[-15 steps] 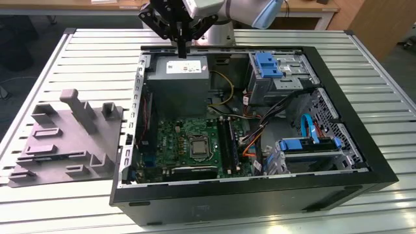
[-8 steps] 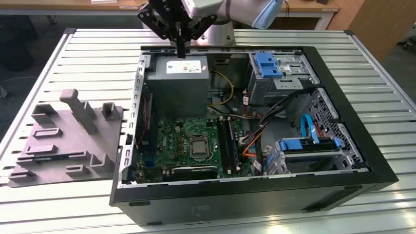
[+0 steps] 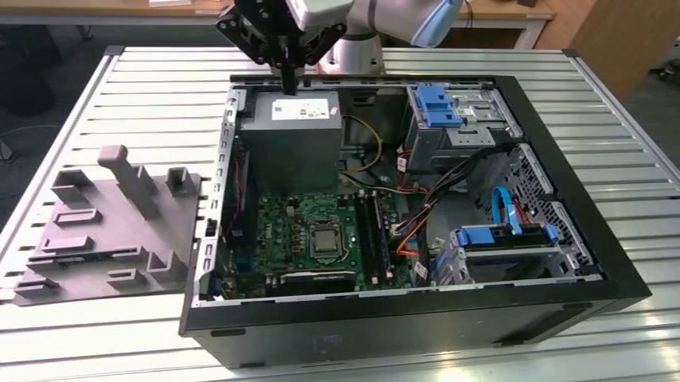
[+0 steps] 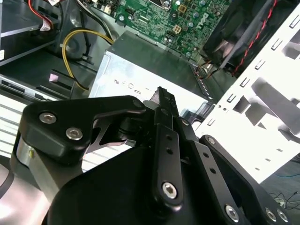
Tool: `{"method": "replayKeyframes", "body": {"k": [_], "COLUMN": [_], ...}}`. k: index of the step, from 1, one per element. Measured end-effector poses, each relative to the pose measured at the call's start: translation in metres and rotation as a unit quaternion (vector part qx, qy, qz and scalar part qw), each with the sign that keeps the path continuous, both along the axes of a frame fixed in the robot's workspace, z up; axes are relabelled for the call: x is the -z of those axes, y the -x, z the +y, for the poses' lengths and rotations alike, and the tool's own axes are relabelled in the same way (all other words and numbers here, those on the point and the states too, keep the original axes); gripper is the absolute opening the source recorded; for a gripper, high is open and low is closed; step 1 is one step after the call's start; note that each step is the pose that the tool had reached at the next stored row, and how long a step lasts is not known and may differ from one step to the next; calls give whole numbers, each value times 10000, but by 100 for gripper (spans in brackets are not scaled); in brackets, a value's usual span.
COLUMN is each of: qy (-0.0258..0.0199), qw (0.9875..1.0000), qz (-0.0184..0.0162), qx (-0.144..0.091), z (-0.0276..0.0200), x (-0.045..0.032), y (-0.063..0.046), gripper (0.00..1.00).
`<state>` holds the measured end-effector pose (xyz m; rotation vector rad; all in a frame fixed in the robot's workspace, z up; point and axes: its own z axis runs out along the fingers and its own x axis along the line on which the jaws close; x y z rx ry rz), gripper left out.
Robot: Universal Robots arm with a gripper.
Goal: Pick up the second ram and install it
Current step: 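Reach for the second ram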
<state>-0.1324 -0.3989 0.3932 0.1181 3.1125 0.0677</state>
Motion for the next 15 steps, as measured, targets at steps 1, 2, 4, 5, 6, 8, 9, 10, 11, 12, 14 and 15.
{"method": "replayKeyframes", "body": {"k": [1,2,4,5,6,8,9,10,11,12,14,15], "qy": [0,0,0,0,0,0,0,0,0,0,0,0], "qw": [10000,10000,10000,10000,10000,10000,10000,10000,10000,10000,10000,10000], "qz": [0,0,0,0,0,0,0,0,0,0,0,0], "qx": [0,0,0,0,0,0,-1,0,0,0,0,0], "z": [0,0,0,0,0,0,0,0,0,0,0,0], "x": [0,0,1,1,1,2,2,2,3,3,4,5], "y": [13,26,56,74,91,121,136,157,175,194,229,243], "gripper": [11,11,11,11,11,11,11,11,11,11,11,11]}}
